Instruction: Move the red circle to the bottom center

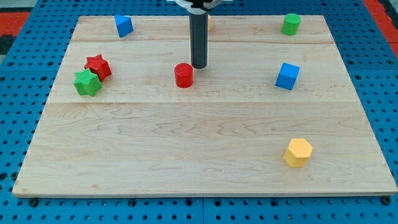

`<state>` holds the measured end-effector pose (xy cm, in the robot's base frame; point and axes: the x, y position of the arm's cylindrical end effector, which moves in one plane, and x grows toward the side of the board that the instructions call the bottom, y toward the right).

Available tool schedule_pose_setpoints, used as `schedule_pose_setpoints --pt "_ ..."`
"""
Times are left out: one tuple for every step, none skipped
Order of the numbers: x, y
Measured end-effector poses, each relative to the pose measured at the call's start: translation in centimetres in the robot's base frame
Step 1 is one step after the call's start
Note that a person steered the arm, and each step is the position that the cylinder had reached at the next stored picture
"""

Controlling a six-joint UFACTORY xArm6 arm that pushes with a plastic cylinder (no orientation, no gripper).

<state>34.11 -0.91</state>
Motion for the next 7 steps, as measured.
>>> schedule_pose_setpoints --pt "2.9 -3.8" --pt "7.2 -4.2" --pt "7.5 -0.4" --pt "8.2 1.7" --pt "13.8 1.1" --pt "13.7 0.5" --pt "10.2 -0.8"
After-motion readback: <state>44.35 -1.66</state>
